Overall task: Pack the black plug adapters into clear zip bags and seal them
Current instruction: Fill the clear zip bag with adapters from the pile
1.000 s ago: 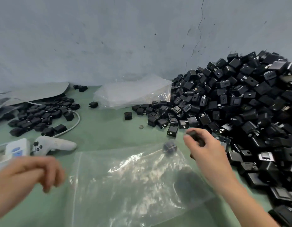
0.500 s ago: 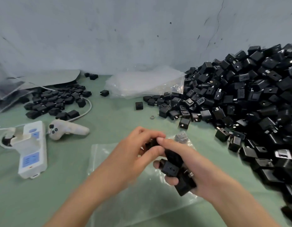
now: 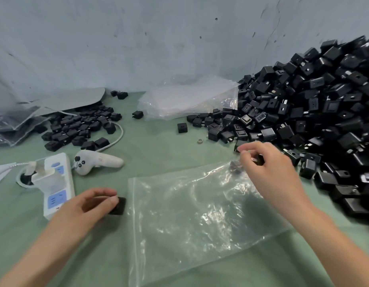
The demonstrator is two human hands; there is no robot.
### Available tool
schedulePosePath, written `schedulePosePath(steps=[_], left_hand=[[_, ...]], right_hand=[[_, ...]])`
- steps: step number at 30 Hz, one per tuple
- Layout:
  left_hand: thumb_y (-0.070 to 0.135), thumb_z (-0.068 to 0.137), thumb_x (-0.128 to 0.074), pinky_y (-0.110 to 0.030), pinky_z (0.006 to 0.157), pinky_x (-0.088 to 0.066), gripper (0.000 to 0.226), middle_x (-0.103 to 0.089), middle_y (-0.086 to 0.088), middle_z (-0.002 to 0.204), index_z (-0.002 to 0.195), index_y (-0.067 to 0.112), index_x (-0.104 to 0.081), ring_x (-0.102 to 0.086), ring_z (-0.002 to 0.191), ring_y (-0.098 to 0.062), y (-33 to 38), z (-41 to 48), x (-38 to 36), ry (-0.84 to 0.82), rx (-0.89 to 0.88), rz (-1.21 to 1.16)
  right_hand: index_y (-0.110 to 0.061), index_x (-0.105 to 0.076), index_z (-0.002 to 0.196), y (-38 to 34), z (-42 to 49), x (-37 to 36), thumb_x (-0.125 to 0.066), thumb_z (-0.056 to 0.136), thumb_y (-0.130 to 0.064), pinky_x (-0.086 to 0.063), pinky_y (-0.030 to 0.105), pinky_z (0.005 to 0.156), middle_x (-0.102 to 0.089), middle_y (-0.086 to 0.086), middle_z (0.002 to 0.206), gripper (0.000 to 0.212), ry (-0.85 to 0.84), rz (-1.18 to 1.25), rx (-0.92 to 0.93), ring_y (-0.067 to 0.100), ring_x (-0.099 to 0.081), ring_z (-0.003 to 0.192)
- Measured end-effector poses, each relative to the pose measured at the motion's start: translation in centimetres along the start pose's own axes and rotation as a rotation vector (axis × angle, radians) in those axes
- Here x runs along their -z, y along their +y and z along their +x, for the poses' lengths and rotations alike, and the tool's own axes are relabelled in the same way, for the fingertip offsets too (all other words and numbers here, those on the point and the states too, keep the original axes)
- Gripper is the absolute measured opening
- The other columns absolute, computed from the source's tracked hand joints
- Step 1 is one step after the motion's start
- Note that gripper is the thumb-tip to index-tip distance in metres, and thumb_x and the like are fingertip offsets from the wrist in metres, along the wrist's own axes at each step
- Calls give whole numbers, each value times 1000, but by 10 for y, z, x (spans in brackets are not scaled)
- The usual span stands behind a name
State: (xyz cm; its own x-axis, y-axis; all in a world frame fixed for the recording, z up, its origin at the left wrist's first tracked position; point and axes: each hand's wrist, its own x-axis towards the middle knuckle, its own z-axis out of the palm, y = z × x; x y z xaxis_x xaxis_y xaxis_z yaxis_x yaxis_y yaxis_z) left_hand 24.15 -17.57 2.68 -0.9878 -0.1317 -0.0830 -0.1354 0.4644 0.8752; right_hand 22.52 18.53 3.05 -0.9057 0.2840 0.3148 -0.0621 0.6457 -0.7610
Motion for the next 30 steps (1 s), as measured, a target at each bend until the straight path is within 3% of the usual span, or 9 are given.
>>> schedulePosePath(steps=[4, 7, 9, 12, 16, 19, 23, 27, 30], left_hand=[[10, 89, -69, -9, 61, -51, 15, -78, 4, 88, 97, 21, -76, -70, 71, -2, 9, -3, -30, -79, -46, -74], [11, 92, -68, -6, 71, -48, 18, -78, 8, 91, 100, 25, -74, -71, 80, -5, 6, -7, -43, -167, -158, 21], [22, 95, -67, -5, 80, -41, 10, -72, 16, 99, 100, 26, -74, -63, 88, 3, -2, -10, -41, -66, -431, 330], [42, 94, -49, -14, 96, -35, 33, -65, 14, 110, 108, 25, -73, -52, 103, -1, -10, -10, -33, -56, -663, 565], [37, 100, -39, -32, 107, -36, 43, -59, 11, 135, 129, 19, -66, -51, 127, -16, -13, -6, -33, -195, -807, 724], [43, 102, -35, -30, 102, -36, 48, -59, 13, 134, 141, 22, -55, -53, 119, -14, -5, -3, -42, -247, -808, 761], [54, 100, -33, -30, 91, -38, 53, -65, 14, 122, 134, 25, -60, -55, 106, -12, 17, 4, -63, -254, -846, 801], [38, 98, -47, -28, 92, -41, 30, -63, 9, 114, 115, 20, -64, -55, 107, -11, 36, 13, -91, -361, -890, 859], [28, 97, -56, -27, 95, -42, 23, -59, 6, 117, 118, 17, -59, -54, 109, -15, 31, 24, -108, -424, -840, 858]], right_hand=[[-35, -67, 108, 14, -6, -11, -51, 97, -39, -49, 34, 64, -52, -15, 96, 20, 48, -312, 139, 8, -55, 72], [-30, -70, 106, 13, -12, -20, -51, 95, -39, -50, 34, 57, -55, -11, 97, 23, 47, -390, 242, 10, -50, 74], [-29, -71, 104, 9, -15, -24, -56, 94, -36, -44, 29, 50, -57, -10, 95, 20, 52, -413, 338, 10, -50, 74], [-30, -72, 106, 1, -20, -30, -59, 92, -33, -42, 27, 41, -56, -10, 90, 20, 19, -408, 501, 12, -57, 76], [-29, -73, 110, -7, -24, -38, -59, 91, -30, -42, 28, 38, -57, -7, 89, 23, -25, -385, 605, 13, -58, 75], [-31, -72, 112, -11, -28, -41, -52, 90, -28, -43, 29, 37, -56, -6, 89, 29, -93, -395, 651, 13, -56, 74], [-33, -68, 119, -19, -35, -49, -49, 89, -30, -44, 29, 39, -56, -5, 93, 35, -218, -429, 711, 14, -54, 78], [-33, -66, 118, -27, -39, -53, -54, 89, -31, -41, 29, 39, -54, -5, 94, 32, -263, -418, 735, 15, -52, 78], [-30, -68, 112, -33, -40, -52, -49, 91, -30, -43, 32, 42, -55, -5, 95, 28, -251, -397, 740, 15, -53, 80]])
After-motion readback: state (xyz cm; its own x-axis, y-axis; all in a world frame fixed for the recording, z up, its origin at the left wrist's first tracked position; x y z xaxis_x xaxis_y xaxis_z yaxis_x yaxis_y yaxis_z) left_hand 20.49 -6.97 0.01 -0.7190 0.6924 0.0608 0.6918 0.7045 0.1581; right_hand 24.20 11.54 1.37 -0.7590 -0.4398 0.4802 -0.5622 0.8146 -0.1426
